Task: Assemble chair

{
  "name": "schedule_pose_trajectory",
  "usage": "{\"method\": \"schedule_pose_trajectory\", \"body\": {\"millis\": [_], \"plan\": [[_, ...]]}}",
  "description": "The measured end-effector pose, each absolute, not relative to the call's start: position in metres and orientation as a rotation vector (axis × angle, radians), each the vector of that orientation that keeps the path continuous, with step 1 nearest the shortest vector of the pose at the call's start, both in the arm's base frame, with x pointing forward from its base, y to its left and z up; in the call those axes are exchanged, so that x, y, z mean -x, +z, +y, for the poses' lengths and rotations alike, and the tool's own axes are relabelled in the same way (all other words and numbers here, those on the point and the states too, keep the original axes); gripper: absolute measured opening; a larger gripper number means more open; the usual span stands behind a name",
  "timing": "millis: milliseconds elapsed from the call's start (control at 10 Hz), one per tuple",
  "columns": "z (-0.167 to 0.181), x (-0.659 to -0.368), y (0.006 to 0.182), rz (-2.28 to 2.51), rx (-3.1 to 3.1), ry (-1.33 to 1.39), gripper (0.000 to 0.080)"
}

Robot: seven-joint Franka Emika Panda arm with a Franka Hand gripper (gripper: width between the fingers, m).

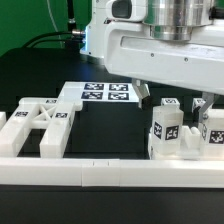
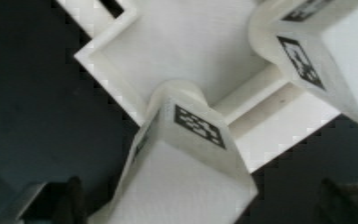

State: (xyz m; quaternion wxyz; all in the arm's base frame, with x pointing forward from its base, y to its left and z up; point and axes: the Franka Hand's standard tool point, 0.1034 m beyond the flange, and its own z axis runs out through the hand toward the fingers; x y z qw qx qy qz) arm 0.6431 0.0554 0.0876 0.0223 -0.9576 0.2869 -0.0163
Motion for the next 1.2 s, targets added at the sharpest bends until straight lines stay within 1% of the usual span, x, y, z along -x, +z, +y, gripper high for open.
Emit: {"method": "schedule_pose_trajectory", "body": {"millis": [500,1000,1100,1200], "plan": [[0.0556,-0.6436,0.0877,0.163,3.103,-0.069,0.0649],[0.0519,-0.6439,0.0873,-0.299,3.113,-0.08,0.0649],[0.0525,-0.6448,0.0876,-0.304,3.113,-0.088,0.0649],[0.0531,-0.6454,0.0879,-0.298,3.114,-0.094,0.0527]]}}
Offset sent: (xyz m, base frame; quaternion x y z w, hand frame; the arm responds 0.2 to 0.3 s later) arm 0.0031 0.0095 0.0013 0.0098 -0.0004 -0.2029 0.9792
